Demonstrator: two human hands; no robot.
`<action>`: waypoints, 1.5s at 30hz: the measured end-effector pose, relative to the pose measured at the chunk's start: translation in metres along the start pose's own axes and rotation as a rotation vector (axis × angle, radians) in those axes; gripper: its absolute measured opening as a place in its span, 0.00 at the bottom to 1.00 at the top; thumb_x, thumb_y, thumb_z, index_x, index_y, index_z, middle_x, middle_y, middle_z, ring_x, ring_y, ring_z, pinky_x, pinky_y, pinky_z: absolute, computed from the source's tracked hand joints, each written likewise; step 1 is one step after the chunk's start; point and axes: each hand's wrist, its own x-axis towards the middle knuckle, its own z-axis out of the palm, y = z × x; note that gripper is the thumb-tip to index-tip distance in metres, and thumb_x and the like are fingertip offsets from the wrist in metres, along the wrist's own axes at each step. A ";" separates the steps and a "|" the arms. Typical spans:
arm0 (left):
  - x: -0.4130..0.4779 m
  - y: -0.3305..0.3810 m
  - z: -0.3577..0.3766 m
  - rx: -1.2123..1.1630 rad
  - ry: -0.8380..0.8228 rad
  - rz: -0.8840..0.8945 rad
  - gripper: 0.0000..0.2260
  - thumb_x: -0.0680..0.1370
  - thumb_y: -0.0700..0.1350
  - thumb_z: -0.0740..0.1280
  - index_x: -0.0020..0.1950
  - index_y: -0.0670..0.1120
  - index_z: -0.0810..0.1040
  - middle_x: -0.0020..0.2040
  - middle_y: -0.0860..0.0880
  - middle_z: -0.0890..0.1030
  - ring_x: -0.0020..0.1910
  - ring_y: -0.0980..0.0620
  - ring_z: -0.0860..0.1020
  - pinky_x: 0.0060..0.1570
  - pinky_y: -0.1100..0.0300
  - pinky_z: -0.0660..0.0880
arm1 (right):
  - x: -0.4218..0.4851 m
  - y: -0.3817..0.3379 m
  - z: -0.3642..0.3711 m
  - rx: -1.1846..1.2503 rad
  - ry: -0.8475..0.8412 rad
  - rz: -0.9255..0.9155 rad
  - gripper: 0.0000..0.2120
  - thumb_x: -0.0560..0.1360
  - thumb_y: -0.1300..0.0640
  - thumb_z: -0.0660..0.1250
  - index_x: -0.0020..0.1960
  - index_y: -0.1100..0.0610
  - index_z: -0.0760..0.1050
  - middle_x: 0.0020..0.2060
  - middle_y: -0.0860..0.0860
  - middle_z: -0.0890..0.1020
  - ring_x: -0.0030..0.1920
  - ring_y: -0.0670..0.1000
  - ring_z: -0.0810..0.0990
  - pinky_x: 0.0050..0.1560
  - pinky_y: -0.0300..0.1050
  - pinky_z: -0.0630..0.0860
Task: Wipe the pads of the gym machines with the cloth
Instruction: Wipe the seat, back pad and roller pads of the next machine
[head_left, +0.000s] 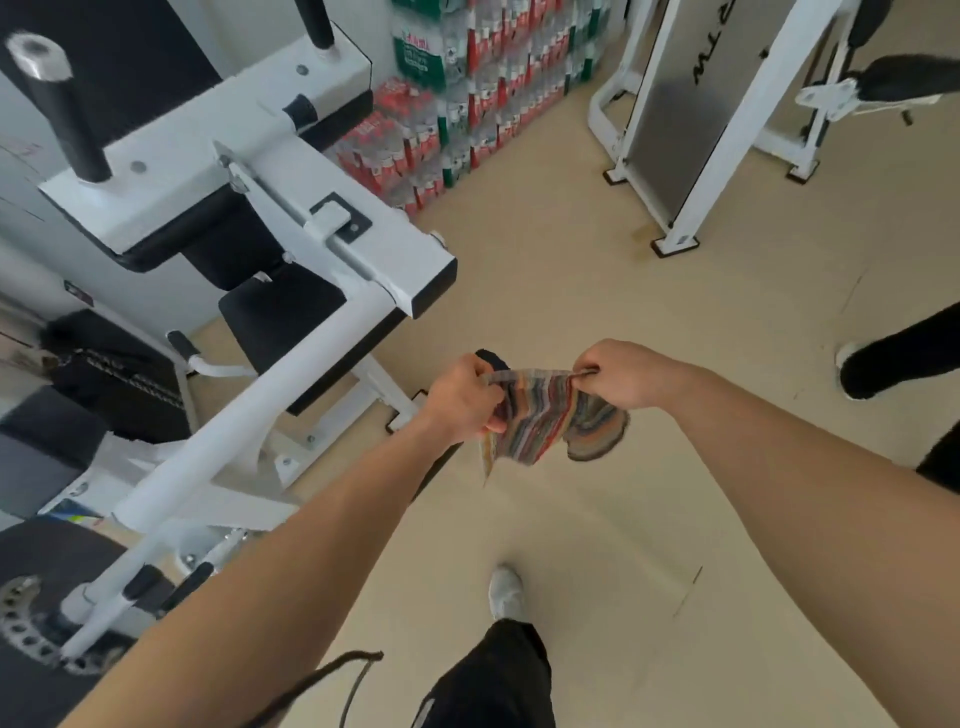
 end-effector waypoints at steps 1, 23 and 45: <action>0.015 0.008 -0.001 -0.022 0.010 -0.021 0.08 0.81 0.40 0.61 0.60 0.46 0.71 0.48 0.42 0.84 0.38 0.49 0.86 0.42 0.51 0.84 | 0.015 0.004 -0.014 0.005 -0.014 0.003 0.15 0.83 0.55 0.61 0.40 0.61 0.73 0.34 0.55 0.73 0.37 0.55 0.71 0.37 0.48 0.63; 0.305 0.194 -0.013 -0.296 0.445 -0.300 0.10 0.80 0.43 0.63 0.56 0.42 0.80 0.49 0.40 0.84 0.50 0.40 0.82 0.52 0.44 0.81 | 0.354 0.078 -0.271 -0.064 -0.251 -0.368 0.19 0.83 0.47 0.60 0.44 0.60 0.79 0.36 0.53 0.80 0.39 0.55 0.79 0.40 0.48 0.69; 0.538 0.191 -0.216 -0.877 0.720 -0.503 0.09 0.80 0.46 0.66 0.40 0.49 0.80 0.35 0.48 0.79 0.32 0.53 0.76 0.38 0.58 0.72 | 0.698 -0.119 -0.365 -0.399 -0.560 -0.580 0.22 0.83 0.44 0.59 0.37 0.56 0.74 0.32 0.52 0.78 0.34 0.52 0.76 0.34 0.45 0.66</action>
